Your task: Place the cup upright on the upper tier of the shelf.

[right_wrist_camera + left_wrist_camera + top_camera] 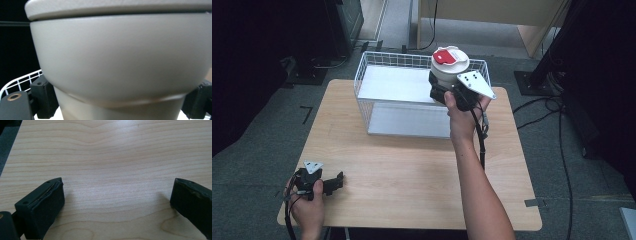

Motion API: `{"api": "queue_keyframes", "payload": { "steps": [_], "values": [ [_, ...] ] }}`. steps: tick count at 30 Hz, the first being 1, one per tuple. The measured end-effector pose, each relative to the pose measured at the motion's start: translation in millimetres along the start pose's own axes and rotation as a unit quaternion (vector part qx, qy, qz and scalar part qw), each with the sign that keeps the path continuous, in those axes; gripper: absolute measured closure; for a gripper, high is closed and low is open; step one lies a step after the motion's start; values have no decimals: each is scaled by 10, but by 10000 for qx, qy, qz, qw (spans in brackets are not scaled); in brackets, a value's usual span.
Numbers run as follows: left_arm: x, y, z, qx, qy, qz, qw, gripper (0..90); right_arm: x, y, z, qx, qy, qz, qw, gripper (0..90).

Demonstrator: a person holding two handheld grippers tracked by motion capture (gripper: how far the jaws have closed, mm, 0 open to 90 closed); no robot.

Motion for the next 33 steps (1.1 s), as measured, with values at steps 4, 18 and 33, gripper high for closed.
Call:
{"api": "queue_keyframes", "payload": {
  "steps": [4,18,33],
  "values": [
    [0,-1,0,0,2,-5,10000,0,12,86,-3,3,-46,-49,10000,98],
    [0,-1,6,24,15,-6,10000,0,2,385,-35,35,-51,-159,9999,97],
    [-1,-1,8,32,23,-4,10000,0,95,669,-55,39,108,-258,9996,96]
  ]
}}
Point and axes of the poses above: each handheld gripper's, and its own axes: y roughly forward along the jaws, x roughly out of its underside, z roughly to its right, the point moved 7 cm from there along y, roughly forward along the jaws, and after that the axes turned 8 degrees about y, right-handed, at the moved point
